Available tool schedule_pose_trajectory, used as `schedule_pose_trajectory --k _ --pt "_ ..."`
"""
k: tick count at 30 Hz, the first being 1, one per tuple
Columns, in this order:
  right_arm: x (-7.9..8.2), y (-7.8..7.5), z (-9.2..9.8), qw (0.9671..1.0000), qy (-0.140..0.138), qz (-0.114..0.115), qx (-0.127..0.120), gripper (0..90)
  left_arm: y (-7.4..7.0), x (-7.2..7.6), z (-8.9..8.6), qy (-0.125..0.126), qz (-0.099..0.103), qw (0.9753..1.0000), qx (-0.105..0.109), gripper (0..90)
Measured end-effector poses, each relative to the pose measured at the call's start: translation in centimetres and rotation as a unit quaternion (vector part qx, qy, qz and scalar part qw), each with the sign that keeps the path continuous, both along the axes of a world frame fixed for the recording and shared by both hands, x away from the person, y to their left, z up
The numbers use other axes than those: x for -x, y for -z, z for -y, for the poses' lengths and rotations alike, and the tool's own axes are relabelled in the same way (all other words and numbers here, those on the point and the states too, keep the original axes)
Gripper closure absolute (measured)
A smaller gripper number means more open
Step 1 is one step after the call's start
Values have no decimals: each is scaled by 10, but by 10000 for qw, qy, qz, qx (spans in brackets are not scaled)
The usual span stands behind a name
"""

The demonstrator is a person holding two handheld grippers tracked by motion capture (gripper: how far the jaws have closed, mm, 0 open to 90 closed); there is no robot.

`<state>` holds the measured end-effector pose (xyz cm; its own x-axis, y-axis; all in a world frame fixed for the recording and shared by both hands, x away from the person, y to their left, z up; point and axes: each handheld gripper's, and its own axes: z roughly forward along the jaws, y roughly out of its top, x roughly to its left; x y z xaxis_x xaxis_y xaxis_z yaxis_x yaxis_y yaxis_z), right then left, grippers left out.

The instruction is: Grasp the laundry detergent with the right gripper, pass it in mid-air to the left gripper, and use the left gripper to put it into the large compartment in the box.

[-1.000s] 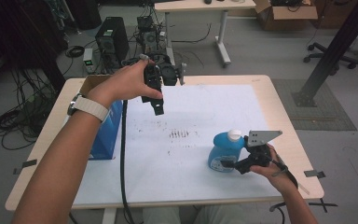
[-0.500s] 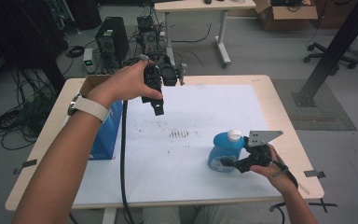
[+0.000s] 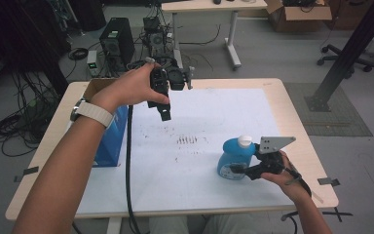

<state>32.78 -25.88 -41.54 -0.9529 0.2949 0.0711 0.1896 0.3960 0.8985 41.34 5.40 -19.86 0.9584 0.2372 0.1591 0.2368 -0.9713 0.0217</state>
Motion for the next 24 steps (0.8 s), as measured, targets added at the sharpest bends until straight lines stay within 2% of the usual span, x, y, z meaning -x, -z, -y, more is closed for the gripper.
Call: schedule_pose_trajectory --k 19,24 --pt "0 0 1 10000 -13 64 -17 415 1 0 0 -3 -11 10000 7 148" --pt "0 -3 -1 9999 -45 114 79 424 0 0 0 3 3 10000 20 148"
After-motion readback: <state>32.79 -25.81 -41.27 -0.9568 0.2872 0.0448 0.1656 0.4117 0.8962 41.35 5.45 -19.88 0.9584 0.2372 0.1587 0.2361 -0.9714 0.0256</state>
